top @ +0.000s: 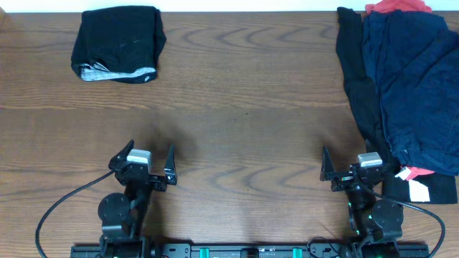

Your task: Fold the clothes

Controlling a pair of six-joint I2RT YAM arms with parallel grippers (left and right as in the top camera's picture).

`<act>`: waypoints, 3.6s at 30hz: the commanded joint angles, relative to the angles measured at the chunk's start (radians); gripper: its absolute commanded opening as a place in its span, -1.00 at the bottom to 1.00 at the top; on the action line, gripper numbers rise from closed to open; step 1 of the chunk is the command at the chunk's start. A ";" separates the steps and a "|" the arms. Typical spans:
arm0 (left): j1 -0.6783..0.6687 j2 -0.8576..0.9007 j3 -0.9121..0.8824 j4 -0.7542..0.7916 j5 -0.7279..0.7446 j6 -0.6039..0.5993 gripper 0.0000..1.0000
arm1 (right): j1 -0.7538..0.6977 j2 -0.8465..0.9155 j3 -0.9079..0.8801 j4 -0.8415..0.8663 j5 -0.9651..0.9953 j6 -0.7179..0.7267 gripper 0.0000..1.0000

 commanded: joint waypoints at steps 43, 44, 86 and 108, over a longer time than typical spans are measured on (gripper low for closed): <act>-0.004 -0.104 -0.071 -0.038 -0.031 0.006 0.96 | -0.012 -0.006 -0.002 -0.005 0.010 0.017 0.98; -0.004 -0.104 -0.071 -0.038 -0.031 0.006 0.96 | -0.012 -0.006 -0.002 -0.005 0.010 0.016 0.98; -0.004 -0.104 -0.071 -0.038 -0.031 0.006 0.96 | -0.012 -0.006 -0.002 -0.005 0.010 0.016 0.99; -0.004 -0.104 -0.071 -0.038 -0.031 0.006 0.96 | -0.012 -0.006 -0.002 -0.005 0.010 0.016 0.99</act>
